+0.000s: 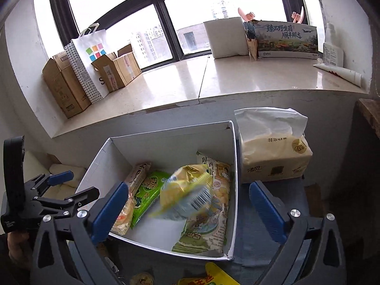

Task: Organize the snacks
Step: 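Drop the yellow chip bag and flatbread pack into the white box, then grasp the clear jelly cup with the right gripper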

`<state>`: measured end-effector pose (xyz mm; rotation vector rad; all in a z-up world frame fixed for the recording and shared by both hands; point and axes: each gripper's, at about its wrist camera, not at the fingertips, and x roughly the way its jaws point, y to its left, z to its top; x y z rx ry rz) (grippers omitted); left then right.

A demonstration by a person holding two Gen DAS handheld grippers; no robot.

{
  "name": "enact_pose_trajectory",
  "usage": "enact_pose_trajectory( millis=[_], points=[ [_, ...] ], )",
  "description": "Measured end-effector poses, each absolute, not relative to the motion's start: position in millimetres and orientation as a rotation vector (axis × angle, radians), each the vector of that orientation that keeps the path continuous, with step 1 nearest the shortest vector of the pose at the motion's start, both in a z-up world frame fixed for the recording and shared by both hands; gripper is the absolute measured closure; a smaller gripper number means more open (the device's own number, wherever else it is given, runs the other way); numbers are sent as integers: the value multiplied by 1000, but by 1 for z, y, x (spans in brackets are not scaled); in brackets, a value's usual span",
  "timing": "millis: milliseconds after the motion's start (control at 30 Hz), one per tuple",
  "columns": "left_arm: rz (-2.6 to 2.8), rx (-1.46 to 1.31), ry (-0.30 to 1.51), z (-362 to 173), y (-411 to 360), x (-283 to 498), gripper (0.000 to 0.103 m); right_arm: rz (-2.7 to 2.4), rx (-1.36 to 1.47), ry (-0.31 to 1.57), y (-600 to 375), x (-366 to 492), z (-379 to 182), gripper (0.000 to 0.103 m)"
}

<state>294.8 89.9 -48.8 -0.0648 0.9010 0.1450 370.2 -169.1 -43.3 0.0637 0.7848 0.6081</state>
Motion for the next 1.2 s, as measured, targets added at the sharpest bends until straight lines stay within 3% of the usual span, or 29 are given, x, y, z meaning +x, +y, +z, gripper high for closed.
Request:
enact_pose_trajectory(
  millis=[367, 600, 933, 1200],
  points=[
    [115, -56, 867, -30, 78, 276, 0, 666, 74, 739, -172, 340, -29, 0],
    [63, -1, 808, -15, 59, 217, 0, 740, 13, 693, -184, 280, -29, 0],
    [-20, -58, 727, -24, 36, 112, 0, 840, -151, 717, -185, 181, -83, 0],
    [26, -125, 754, -48, 46, 70, 0, 916, -244, 797, -147, 180, -125, 0]
  ],
)
